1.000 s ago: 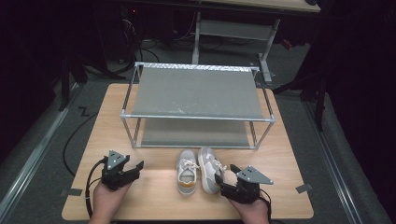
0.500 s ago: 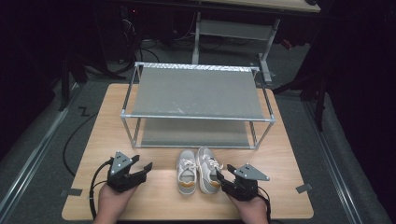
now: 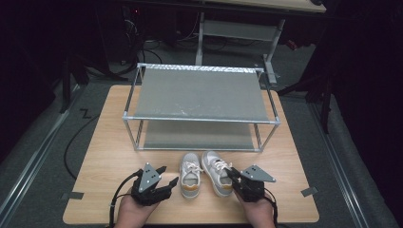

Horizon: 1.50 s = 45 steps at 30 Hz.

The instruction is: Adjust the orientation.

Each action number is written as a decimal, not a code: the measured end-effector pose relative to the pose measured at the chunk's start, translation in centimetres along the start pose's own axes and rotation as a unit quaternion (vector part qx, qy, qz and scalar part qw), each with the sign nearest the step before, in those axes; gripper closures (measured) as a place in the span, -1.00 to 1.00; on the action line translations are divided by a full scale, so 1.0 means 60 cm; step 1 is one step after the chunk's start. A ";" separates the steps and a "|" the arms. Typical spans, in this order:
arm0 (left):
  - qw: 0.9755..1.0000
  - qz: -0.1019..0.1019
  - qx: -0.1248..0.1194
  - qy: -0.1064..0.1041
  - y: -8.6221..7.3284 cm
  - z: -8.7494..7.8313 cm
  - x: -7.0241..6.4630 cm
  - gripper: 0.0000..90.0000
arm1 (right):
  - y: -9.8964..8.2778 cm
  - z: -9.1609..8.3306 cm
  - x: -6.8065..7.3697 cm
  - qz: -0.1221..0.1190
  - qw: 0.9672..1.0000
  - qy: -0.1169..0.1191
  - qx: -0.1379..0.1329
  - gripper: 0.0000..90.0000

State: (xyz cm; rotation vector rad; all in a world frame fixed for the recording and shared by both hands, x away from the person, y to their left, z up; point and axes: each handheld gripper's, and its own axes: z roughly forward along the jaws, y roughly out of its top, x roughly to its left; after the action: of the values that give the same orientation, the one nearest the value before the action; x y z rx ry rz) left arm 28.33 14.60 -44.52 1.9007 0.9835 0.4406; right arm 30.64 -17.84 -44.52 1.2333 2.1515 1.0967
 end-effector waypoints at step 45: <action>0.995 0.003 0.093 -0.045 0.049 0.235 -0.143 0.79 | -0.075 -0.058 -0.146 0.085 0.991 -0.085 0.050 0.66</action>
State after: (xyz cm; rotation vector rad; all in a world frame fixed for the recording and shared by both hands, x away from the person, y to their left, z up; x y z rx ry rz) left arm 33.47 -0.85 -48.48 2.0713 0.9880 0.2718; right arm 30.43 -28.13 -46.24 1.5222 2.0250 0.9207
